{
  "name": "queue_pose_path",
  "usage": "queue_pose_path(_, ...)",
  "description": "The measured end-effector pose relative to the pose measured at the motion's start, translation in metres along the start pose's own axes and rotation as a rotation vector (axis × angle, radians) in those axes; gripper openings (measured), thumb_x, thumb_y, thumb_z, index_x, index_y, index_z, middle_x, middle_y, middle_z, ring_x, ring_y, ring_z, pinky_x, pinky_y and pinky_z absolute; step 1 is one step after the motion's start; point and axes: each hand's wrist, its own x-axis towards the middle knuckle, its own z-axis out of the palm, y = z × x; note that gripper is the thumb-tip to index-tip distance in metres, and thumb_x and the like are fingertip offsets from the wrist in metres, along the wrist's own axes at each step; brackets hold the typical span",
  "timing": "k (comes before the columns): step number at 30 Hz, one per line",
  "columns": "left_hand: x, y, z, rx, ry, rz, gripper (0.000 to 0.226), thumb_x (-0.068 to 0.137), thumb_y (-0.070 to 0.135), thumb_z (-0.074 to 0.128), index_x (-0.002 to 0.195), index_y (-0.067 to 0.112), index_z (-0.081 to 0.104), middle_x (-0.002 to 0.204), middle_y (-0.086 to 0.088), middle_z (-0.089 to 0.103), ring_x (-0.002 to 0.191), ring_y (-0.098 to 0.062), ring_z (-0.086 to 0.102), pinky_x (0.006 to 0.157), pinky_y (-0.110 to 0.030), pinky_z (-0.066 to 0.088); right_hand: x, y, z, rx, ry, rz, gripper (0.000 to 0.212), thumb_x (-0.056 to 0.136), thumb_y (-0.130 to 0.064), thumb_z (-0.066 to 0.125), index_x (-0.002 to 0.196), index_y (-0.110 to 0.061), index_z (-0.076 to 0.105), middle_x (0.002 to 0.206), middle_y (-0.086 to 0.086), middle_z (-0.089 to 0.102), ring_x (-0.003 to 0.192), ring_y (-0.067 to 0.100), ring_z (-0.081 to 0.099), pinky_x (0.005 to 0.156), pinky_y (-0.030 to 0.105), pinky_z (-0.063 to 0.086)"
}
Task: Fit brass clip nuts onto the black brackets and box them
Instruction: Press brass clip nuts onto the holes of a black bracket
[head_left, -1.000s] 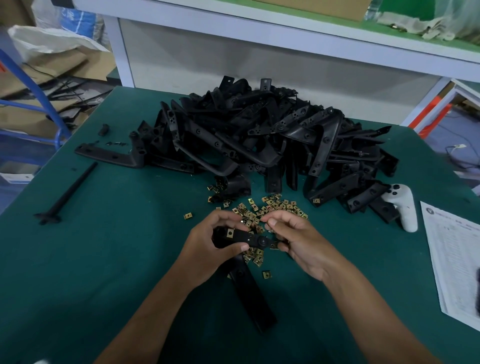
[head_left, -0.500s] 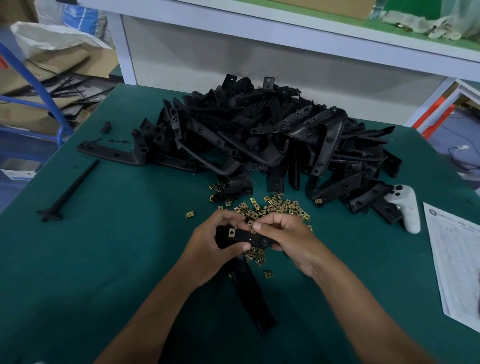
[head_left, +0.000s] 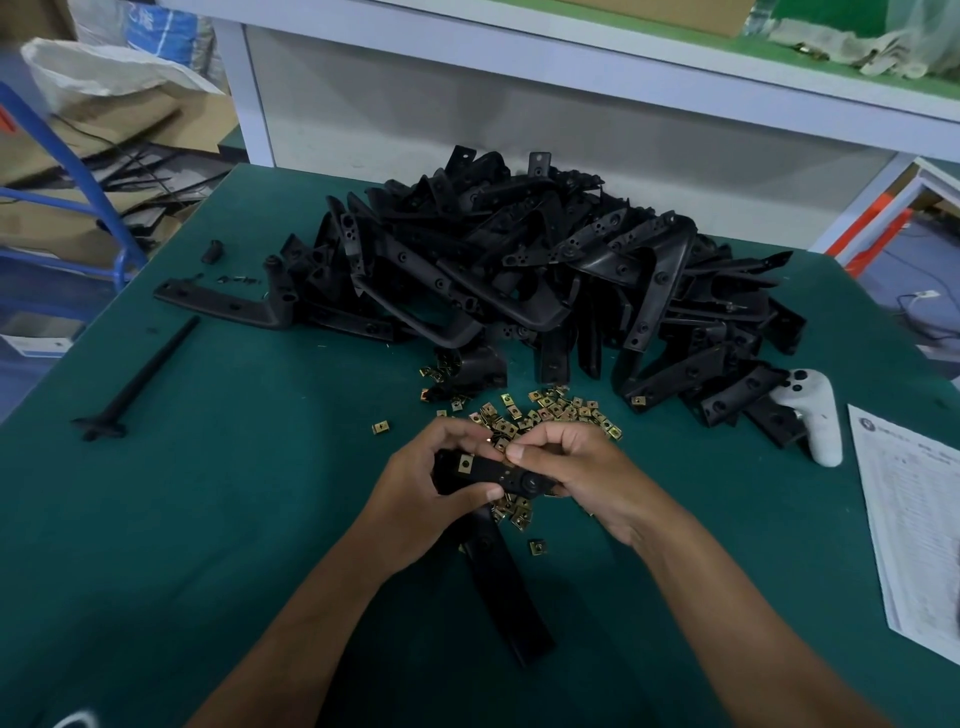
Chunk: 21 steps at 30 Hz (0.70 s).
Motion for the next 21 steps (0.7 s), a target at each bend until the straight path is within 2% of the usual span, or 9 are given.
queue_pose_path(2,0.000,0.000,0.000,-0.031,-0.013,-0.018,0.044,0.076,0.034,0.081,0.115,0.041,0.061,0.113,0.011,0.071,0.104,-0.014,0.069,0.093,-0.048,0.056,0.000,0.000,0.000,0.000,0.005,0.000,0.006,0.091,-0.024,0.074,0.092,-0.019,0.078,0.084,-0.005,0.073,0.078,0.003,0.067,0.069,0.015,0.050)
queue_pose_path(3,0.000,0.001,-0.001,-0.039,-0.016,-0.024,0.045,0.077,0.032,0.081,0.115,0.040,0.061,0.113,0.010,0.071,0.102,-0.015,0.070,0.091,-0.048,0.057,0.001,0.001,0.000,0.015,0.004,0.006,0.007,0.091,-0.023,0.074,0.094,-0.018,0.078,0.084,-0.005,0.074,0.077,0.002,0.067,0.067,0.014,0.050)
queue_pose_path(6,0.000,0.003,-0.001,-0.048,-0.012,-0.022,0.045,0.079,0.022,0.083,0.115,0.039,0.061,0.111,0.010,0.072,0.097,-0.012,0.071,0.084,-0.030,0.059,0.001,0.003,0.002,0.042,-0.001,0.008,0.006,0.093,-0.021,0.072,0.092,-0.018,0.078,0.077,-0.010,0.074,0.068,-0.005,0.066,0.058,0.010,0.047)
queue_pose_path(8,0.000,0.004,-0.002,-0.028,-0.008,-0.017,0.046,0.080,0.019,0.083,0.115,0.040,0.060,0.111,0.012,0.073,0.099,-0.009,0.070,0.087,-0.026,0.056,0.001,0.004,0.003,0.044,-0.002,-0.006,0.007,0.094,-0.022,0.072,0.092,-0.019,0.078,0.075,-0.011,0.073,0.068,-0.005,0.065,0.057,0.009,0.047)
queue_pose_path(11,0.001,0.002,-0.002,-0.026,-0.011,-0.026,0.048,0.080,0.015,0.083,0.114,0.040,0.061,0.110,0.012,0.073,0.102,-0.010,0.070,0.093,-0.035,0.054,0.000,0.003,0.002,0.004,-0.016,-0.036,0.007,0.094,-0.022,0.071,0.093,-0.019,0.078,0.081,-0.009,0.075,0.075,0.000,0.069,0.066,0.011,0.050)
queue_pose_path(16,0.000,0.002,-0.001,-0.012,0.019,-0.021,0.048,0.080,0.011,0.085,0.112,0.038,0.061,0.108,0.014,0.073,0.098,-0.005,0.069,0.086,-0.020,0.053,-0.004,-0.003,-0.003,-0.127,-0.039,-0.140,0.009,0.096,-0.021,0.069,0.096,-0.016,0.076,0.090,-0.003,0.078,0.084,0.007,0.072,0.075,0.017,0.053)
queue_pose_path(18,0.000,0.001,-0.001,-0.023,0.025,-0.021,0.048,0.080,0.010,0.084,0.112,0.038,0.061,0.108,0.014,0.073,0.097,-0.005,0.070,0.083,-0.020,0.054,-0.004,-0.006,-0.003,-0.162,-0.046,-0.162,0.010,0.097,-0.021,0.067,0.095,-0.018,0.076,0.090,-0.004,0.078,0.087,0.007,0.072,0.078,0.019,0.054)
queue_pose_path(21,0.000,0.001,0.000,0.020,0.051,0.011,0.047,0.080,0.013,0.085,0.113,0.035,0.060,0.109,0.017,0.073,0.107,-0.003,0.065,0.096,-0.028,0.049,-0.003,-0.007,-0.002,-0.187,-0.031,-0.151,0.018,0.098,-0.030,0.065,0.094,-0.017,0.077,0.092,-0.005,0.077,0.092,0.008,0.071,0.086,0.023,0.053)
